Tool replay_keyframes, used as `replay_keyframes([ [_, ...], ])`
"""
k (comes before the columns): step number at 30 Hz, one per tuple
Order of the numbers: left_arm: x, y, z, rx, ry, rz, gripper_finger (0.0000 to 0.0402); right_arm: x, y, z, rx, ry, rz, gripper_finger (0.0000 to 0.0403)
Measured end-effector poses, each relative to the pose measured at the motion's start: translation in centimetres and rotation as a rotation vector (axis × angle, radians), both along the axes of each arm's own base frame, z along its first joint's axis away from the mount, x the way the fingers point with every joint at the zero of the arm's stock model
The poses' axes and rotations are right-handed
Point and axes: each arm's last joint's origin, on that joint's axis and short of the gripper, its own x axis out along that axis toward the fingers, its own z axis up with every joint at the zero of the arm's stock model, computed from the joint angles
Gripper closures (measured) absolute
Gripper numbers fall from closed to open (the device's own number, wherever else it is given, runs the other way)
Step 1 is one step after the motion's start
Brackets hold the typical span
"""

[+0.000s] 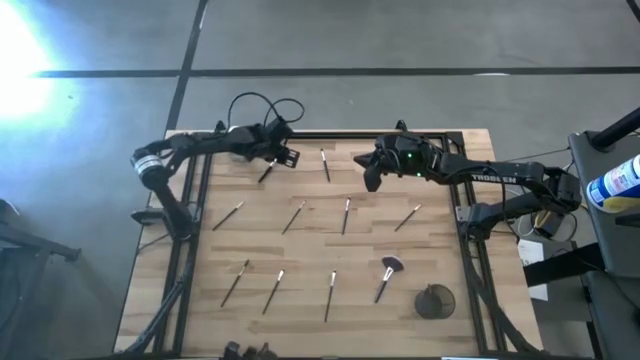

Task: Put items in baskets/containers
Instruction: Put the foundation brush into the brush holder

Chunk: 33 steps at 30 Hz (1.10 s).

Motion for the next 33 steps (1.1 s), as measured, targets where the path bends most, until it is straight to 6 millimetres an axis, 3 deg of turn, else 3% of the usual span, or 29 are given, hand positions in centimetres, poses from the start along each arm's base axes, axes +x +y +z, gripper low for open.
replay_keyframes([
  [8, 0.5, 1.9, -2.7, -0.029, 0.007, 0.005, 0.0264, 0.1, 0.3, 0.0, -0.017, -0.002, 0.131, 0.0394],
  [20, 0.4, 3.2, -4.8, -0.052, 0.037, 0.035, 0.0270, 0.1, 0.5, 0.1, -0.009, -0.016, 0.156, 0.0394],
  [24, 0.5, 3.2, -4.9, -0.050, 0.037, 0.009, 0.0306, 0.1, 0.4, 0.2, 0.013, -0.026, 0.119, 0.0394],
  [29, 0.5, 3.1, -4.4, -0.029, 0.044, -0.057, 0.0383, 0.1, 0.2, 0.1, 0.026, -0.027, 0.061, 0.0394],
  [33, 0.6, 2.9, -3.3, -0.024, -0.008, -0.087, 0.0391, -0.1, 0.3, 0.5, 0.074, -0.056, 0.040, 0.0394],
])
